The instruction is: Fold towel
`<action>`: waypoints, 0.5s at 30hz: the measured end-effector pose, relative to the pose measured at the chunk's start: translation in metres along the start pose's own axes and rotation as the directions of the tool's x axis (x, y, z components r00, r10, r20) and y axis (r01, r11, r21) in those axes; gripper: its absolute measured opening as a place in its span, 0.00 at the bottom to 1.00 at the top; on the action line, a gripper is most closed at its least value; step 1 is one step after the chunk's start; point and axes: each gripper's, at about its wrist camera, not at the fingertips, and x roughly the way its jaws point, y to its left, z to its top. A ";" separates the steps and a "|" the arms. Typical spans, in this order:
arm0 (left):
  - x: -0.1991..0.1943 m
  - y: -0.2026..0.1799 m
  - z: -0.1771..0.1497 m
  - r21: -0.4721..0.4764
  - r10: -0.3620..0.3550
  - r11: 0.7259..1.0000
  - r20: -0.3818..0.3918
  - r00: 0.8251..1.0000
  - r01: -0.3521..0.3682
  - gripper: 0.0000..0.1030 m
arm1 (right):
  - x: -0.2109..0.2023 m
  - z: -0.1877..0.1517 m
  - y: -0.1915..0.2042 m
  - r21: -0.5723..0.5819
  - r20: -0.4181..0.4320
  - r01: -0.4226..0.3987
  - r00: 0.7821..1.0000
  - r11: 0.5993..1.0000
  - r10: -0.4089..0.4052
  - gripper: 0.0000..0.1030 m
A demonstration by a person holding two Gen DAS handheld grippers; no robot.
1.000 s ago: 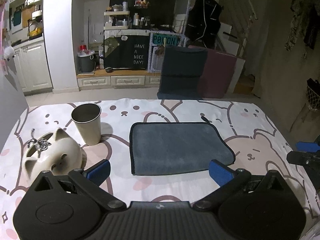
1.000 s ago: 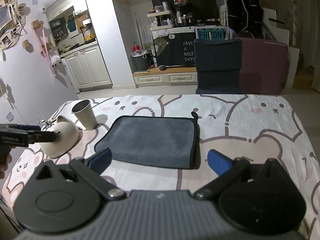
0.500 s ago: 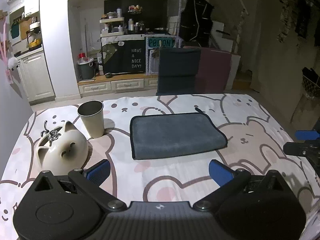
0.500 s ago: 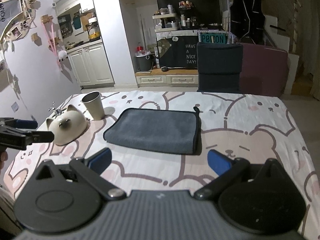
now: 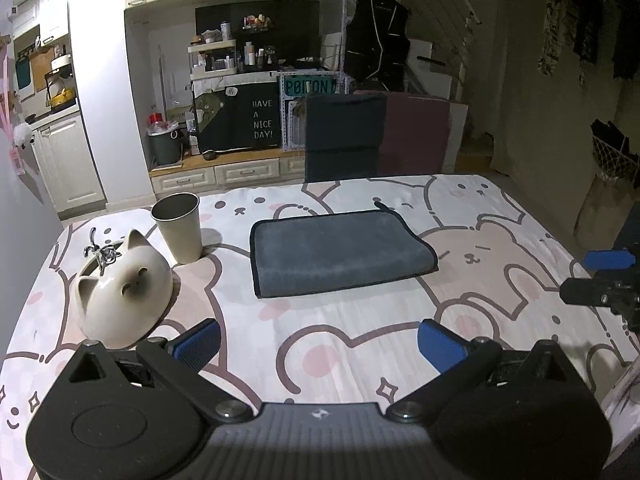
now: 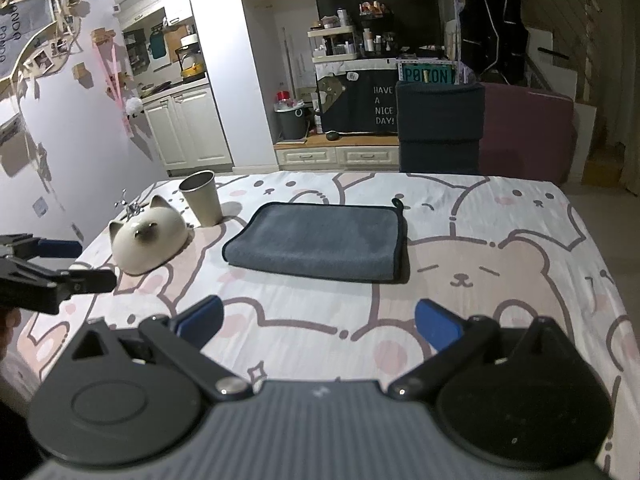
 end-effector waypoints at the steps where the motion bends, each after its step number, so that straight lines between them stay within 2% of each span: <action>1: -0.001 -0.001 -0.002 0.003 -0.003 1.000 0.002 1.000 0.003 1.00 | -0.002 -0.003 0.002 -0.006 -0.002 0.000 1.000 1.000 0.000 1.00; 15: -0.018 -0.018 -0.019 0.072 -0.003 0.997 0.008 1.000 0.003 1.00 | -0.021 -0.021 0.008 -0.034 0.005 -0.018 1.000 0.999 0.019 1.00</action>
